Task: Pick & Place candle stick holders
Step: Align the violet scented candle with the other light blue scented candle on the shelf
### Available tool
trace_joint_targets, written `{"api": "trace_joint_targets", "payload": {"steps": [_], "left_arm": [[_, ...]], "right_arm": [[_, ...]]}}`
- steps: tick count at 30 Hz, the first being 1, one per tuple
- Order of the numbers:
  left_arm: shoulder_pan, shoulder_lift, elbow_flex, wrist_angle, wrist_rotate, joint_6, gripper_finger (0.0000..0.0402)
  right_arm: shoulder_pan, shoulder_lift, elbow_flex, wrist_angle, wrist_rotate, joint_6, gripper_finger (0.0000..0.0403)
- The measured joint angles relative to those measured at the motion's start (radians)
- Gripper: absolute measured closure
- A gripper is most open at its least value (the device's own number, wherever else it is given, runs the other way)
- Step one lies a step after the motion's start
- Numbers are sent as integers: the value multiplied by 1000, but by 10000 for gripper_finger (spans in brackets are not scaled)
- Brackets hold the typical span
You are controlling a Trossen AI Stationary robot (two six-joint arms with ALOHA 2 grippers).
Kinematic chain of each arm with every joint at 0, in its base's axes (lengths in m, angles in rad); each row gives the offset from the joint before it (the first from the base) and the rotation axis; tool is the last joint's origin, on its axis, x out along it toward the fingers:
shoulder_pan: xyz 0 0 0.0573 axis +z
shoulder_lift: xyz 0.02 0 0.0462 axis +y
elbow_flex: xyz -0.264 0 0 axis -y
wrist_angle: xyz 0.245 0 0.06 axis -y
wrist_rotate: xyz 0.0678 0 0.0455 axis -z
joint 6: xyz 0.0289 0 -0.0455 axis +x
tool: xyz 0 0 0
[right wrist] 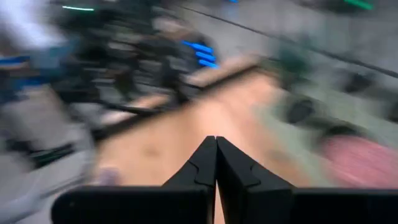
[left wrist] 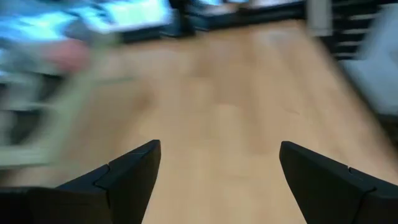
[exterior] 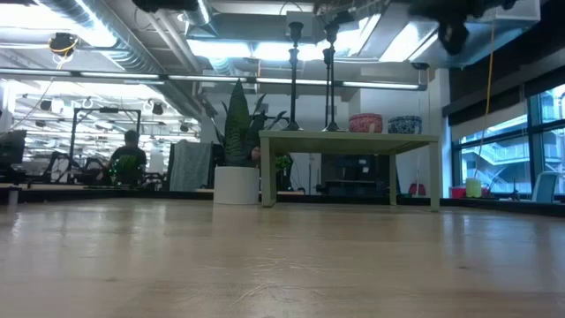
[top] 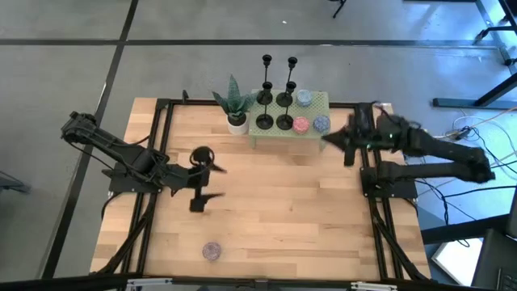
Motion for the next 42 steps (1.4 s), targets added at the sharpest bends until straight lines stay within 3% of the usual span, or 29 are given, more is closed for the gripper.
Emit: {"api": "trace_joint_targets", "payload": {"steps": [5,9,13,18,22,28,34,42], "left_arm": [[0,31,0,0,283,-88,75],[0,78,0,3,399,-172,75],[0,138,0,6,422,-275,75],[0,228,-1,8,414,-278,75],[0,293,-1,9,440,-278,75],[0,328,-1,45,530,-278,75],[-22,368,-1,56,532,-325,75],[-141,457,-1,91,534,-462,75]], "right_arm": [[156,24,-179,415,-120,-150,395],[221,77,-254,561,-73,-247,394],[236,133,-272,604,31,-249,388],[237,222,-277,645,34,-289,354],[237,297,-275,759,27,-345,309],[233,387,-208,761,3,-370,228],[217,484,-109,751,3,-365,153],[228,551,-78,711,-1,-363,106]]}}
